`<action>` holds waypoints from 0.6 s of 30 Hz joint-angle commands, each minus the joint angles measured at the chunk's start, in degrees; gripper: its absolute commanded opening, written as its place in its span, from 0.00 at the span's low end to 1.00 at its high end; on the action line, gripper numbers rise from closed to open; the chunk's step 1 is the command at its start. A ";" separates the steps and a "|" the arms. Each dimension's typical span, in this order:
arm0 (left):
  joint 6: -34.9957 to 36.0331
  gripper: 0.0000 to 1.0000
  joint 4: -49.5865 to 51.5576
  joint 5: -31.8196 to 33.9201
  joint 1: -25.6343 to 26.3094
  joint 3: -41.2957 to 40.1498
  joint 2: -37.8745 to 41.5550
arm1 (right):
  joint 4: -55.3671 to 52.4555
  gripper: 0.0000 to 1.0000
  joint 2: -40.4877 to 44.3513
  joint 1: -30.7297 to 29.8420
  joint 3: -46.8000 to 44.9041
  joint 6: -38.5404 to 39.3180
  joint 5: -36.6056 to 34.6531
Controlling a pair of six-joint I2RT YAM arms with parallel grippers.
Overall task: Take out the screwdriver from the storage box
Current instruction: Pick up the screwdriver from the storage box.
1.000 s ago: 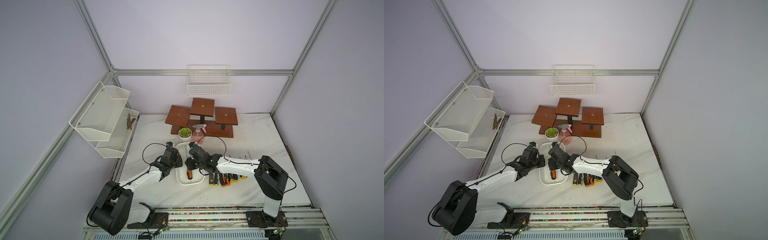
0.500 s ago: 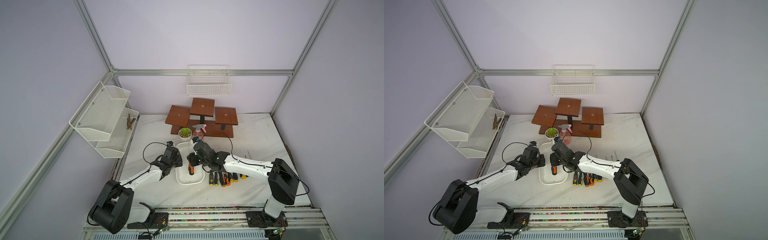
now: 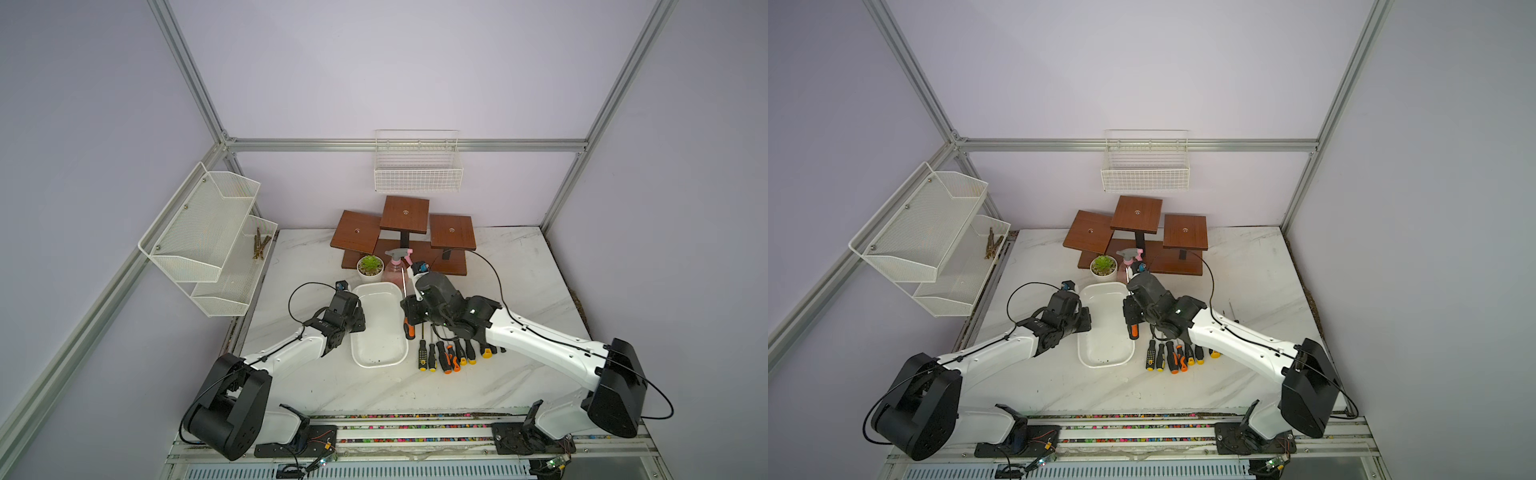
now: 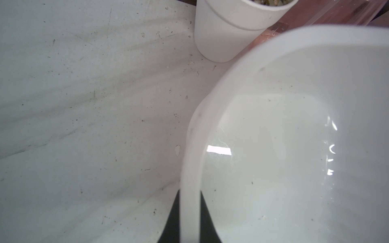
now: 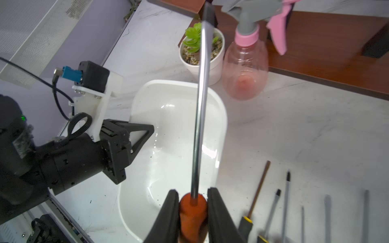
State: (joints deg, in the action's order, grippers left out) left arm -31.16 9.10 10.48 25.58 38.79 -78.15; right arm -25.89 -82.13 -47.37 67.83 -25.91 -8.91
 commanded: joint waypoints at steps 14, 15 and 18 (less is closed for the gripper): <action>3.03 0.00 -2.40 0.25 0.08 0.33 -0.51 | -13.25 0.00 2.47 23.24 -1.84 14.00 -1.42; 3.19 0.00 -2.47 0.21 0.08 0.32 -0.66 | -13.47 0.00 2.15 24.78 -1.84 14.91 -1.74; 3.55 0.00 -3.06 -0.39 -0.01 0.41 -1.53 | -13.83 0.00 0.58 29.19 -1.98 17.41 -2.86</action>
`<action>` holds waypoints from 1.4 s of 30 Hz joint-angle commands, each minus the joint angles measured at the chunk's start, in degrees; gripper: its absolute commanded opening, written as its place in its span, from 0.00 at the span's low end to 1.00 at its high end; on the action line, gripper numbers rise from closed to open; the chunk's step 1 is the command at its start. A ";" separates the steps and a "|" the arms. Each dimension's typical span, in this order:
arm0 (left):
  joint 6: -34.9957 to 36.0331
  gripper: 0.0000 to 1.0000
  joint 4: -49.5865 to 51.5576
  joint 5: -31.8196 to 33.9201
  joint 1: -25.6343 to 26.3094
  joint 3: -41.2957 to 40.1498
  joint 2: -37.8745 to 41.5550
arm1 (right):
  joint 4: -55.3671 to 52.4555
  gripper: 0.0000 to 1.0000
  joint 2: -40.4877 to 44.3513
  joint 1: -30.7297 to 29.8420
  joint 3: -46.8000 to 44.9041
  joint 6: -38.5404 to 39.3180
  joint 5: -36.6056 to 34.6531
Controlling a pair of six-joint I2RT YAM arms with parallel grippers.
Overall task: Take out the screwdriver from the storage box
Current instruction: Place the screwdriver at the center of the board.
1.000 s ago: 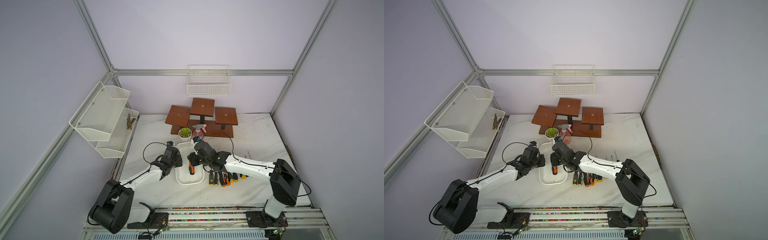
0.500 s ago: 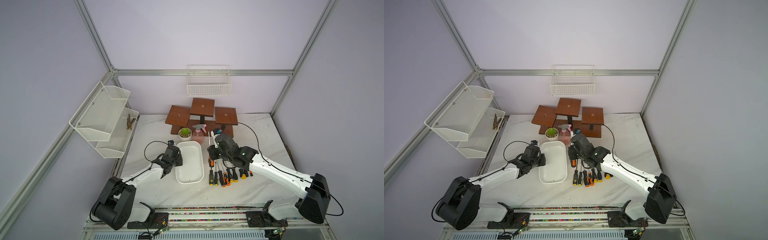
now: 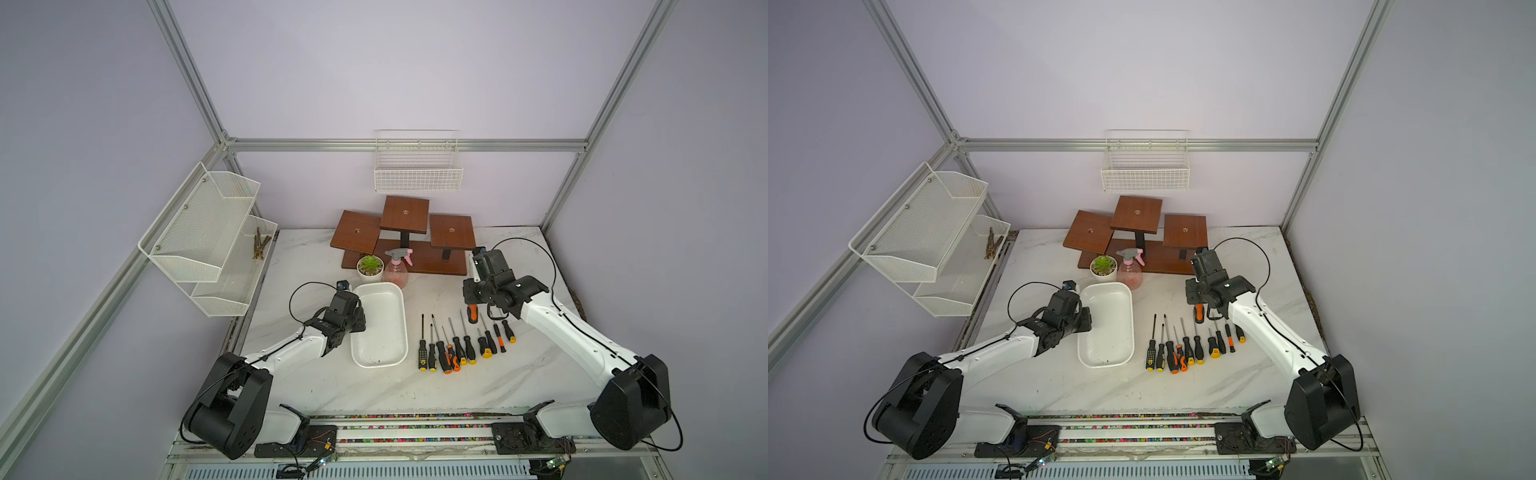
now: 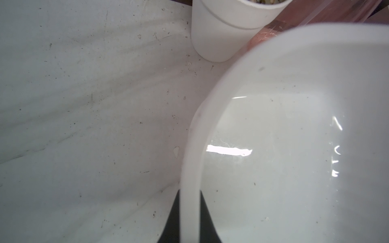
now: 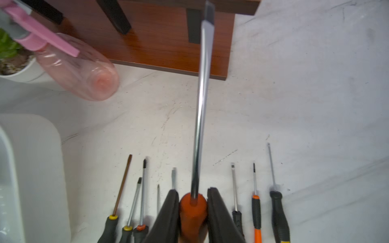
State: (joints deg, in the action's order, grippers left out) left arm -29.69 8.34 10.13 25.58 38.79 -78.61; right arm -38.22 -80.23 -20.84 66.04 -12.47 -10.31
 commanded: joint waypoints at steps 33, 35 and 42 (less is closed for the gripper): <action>4.05 0.00 -3.08 -1.61 -0.01 1.60 -6.31 | -0.98 0.00 -15.34 19.68 -4.15 13.74 -12.12; 4.12 0.00 -3.22 -1.82 -0.01 1.73 -6.55 | -0.98 0.00 -15.96 19.92 -4.38 13.83 -12.12; 3.85 0.00 -3.25 -1.88 -0.01 1.55 -6.48 | -0.26 0.00 -17.07 20.14 -5.66 14.36 -11.34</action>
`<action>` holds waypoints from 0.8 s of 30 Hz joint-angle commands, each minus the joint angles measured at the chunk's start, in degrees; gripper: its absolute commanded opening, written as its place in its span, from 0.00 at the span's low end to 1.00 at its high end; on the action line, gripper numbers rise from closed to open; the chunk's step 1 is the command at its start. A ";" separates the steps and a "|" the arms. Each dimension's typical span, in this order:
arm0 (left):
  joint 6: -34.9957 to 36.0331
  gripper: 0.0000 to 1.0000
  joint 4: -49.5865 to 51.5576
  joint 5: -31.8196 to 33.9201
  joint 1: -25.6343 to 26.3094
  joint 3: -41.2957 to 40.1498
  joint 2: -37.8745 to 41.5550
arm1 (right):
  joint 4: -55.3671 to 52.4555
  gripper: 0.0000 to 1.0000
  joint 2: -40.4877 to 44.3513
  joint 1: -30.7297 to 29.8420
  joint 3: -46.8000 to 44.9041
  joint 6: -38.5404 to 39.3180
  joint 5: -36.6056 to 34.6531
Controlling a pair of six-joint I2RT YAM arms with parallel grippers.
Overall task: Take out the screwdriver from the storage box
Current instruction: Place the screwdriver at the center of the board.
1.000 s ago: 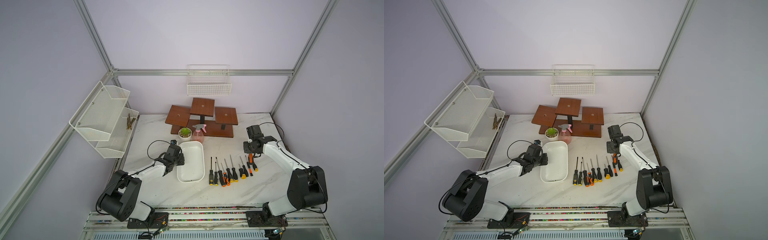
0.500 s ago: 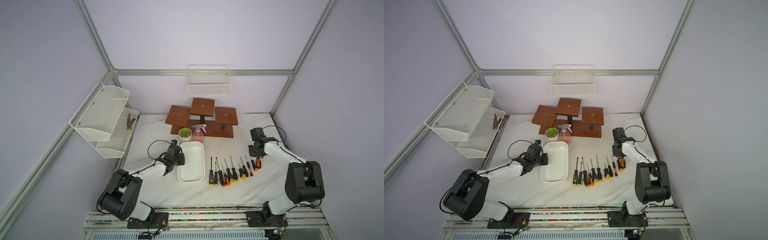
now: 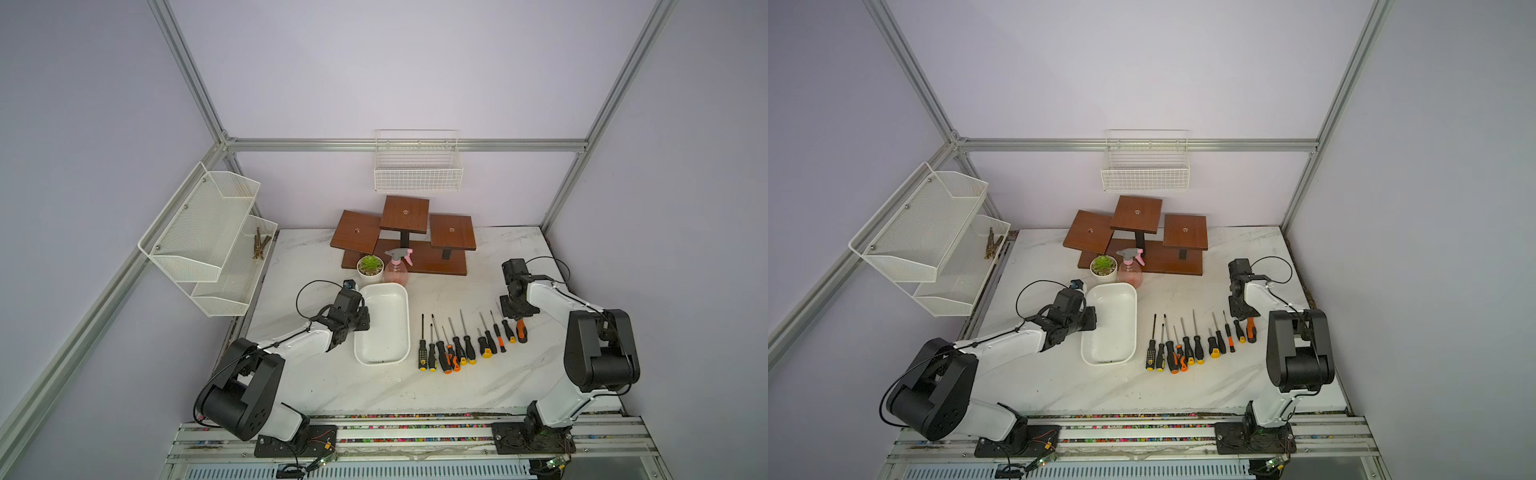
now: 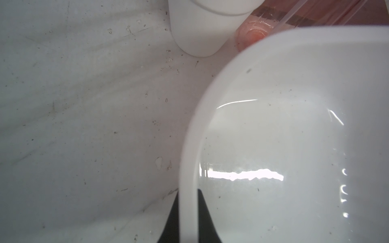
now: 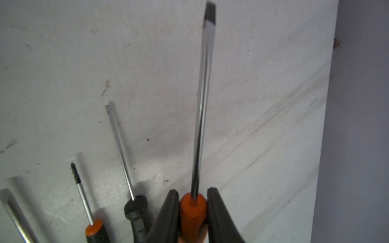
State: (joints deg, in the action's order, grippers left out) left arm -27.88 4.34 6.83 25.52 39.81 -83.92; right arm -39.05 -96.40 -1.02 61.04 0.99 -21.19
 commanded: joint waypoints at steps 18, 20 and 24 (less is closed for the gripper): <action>2.04 0.00 1.90 1.70 0.06 0.88 -1.51 | 0.09 0.00 -5.18 0.49 0.64 1.29 2.54; 2.08 0.00 2.15 1.82 0.06 0.86 -1.43 | 0.11 0.03 -5.57 0.49 0.75 1.21 2.49; 2.06 0.00 2.60 2.30 0.06 0.71 -0.85 | 0.00 0.09 -6.18 0.58 1.10 1.08 2.42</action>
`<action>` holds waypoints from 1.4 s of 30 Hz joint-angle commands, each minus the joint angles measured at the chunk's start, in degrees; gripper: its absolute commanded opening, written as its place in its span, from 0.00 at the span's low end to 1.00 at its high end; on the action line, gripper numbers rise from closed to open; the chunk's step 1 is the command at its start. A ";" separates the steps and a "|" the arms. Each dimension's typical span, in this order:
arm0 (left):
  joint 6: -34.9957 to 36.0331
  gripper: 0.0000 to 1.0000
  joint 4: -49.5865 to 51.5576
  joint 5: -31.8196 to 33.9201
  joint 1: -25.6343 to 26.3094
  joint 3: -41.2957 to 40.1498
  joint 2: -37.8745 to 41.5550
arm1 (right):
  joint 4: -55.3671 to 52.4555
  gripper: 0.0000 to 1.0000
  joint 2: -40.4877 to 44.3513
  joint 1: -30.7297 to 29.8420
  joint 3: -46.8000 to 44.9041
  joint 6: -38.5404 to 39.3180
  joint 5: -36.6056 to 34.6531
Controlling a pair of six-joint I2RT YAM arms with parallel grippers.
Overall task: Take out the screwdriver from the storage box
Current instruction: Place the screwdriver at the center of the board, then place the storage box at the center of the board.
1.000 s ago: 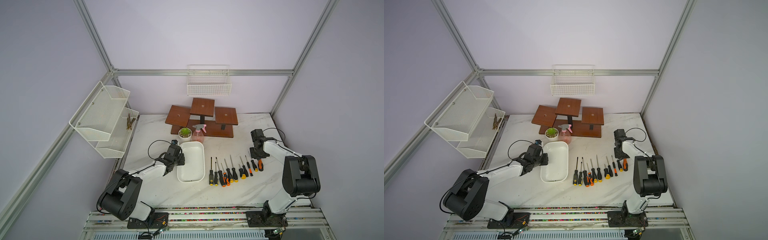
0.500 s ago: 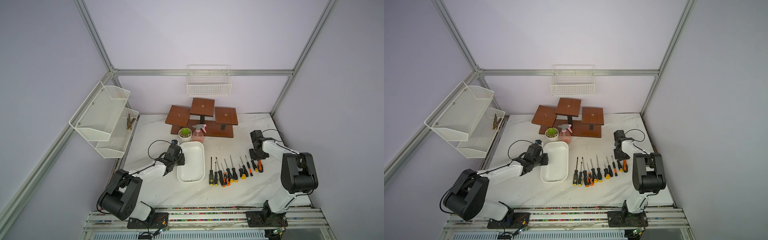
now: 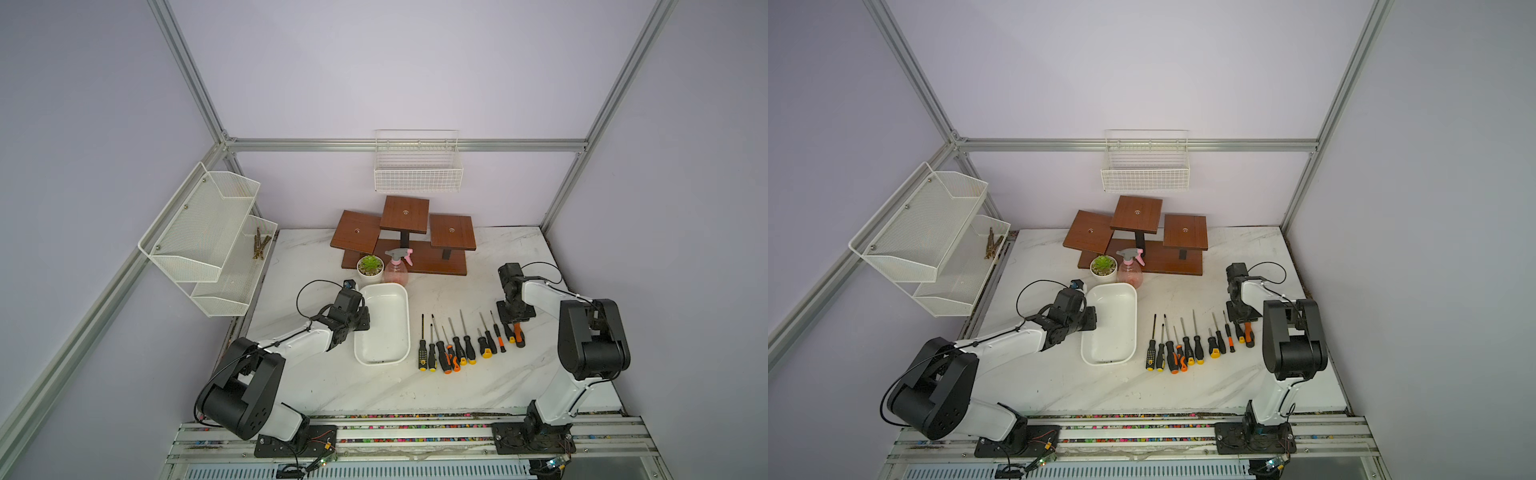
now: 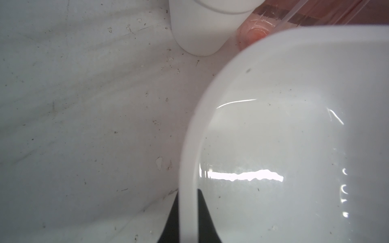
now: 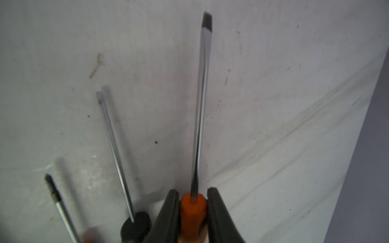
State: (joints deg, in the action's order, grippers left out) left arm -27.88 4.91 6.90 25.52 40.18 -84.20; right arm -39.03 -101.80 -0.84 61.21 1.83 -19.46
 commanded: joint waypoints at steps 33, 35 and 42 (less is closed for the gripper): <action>2.52 0.00 10.24 2.00 0.06 5.12 0.03 | -0.80 0.40 17.18 1.06 3.74 -5.97 16.97; 2.39 0.00 10.78 2.12 0.06 5.11 0.25 | -0.47 0.42 19.39 0.93 3.52 -7.01 20.31; 2.47 0.00 12.72 2.29 0.06 5.62 1.59 | 2.42 0.48 25.66 -5.00 1.36 -11.19 22.07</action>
State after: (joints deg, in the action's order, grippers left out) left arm -26.79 16.38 8.14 25.54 43.81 -84.51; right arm -38.63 -78.48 -3.01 63.64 -6.50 0.62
